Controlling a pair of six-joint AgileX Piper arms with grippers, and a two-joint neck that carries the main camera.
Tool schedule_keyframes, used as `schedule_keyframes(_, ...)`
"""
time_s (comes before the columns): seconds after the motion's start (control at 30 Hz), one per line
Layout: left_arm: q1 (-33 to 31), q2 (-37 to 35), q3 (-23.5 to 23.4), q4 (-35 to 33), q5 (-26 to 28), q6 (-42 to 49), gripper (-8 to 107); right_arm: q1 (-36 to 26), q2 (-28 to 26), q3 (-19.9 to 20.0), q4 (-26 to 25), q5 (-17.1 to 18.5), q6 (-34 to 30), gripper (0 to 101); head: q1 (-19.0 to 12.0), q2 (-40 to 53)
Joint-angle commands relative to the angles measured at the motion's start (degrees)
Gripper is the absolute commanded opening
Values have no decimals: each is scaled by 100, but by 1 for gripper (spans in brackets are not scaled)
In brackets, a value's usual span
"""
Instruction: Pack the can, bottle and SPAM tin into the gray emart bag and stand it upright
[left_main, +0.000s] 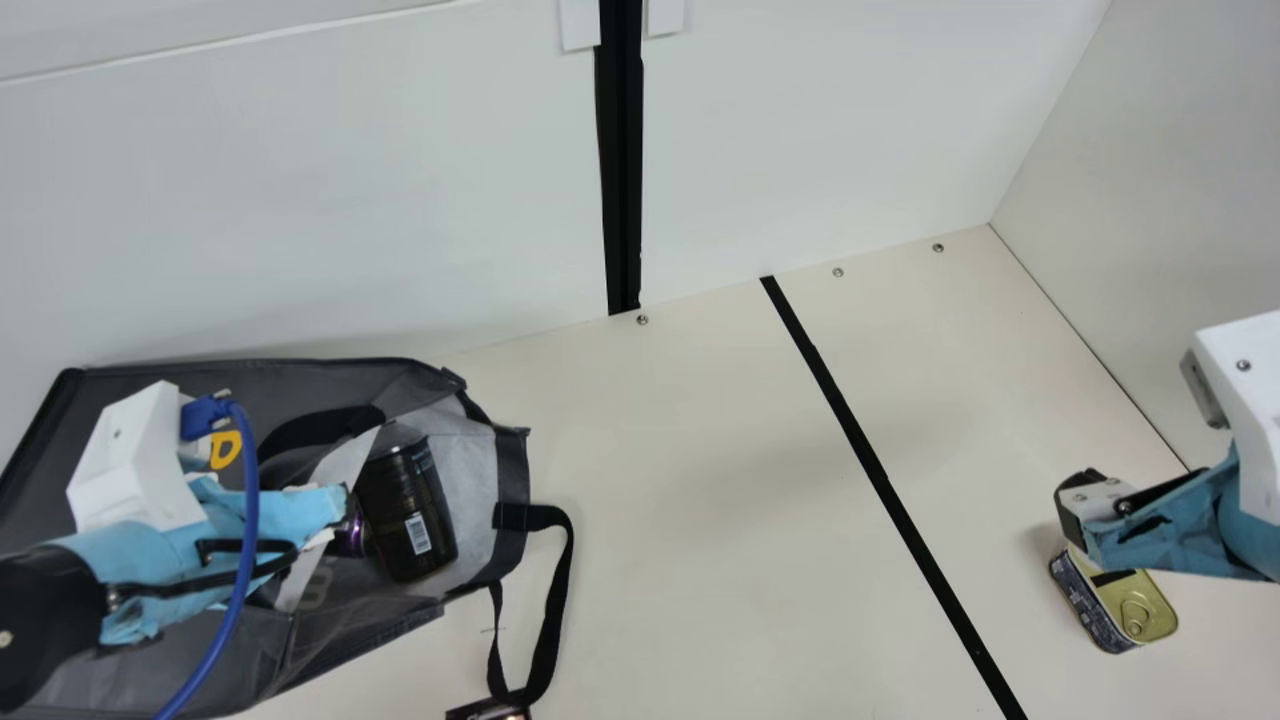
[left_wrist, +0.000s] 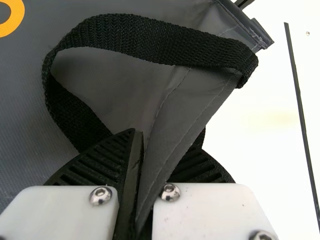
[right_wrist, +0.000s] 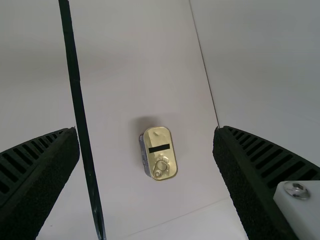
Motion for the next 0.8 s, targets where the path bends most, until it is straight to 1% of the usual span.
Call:
schedule_keyframes(0.0,0,0,0,0,0,0,-8,-33,7,45,28,7,-96,95,-130,-5)
schedule_keyframes(0.37,0,0,0,0,0,0,-8,-436,145,353,333,7,-713,95,-130,-5)
schedule_keyframes(0.77,0,0,0,0,0,0,-8,-1221,402,631,692,7,-1657,95,-130,-5)
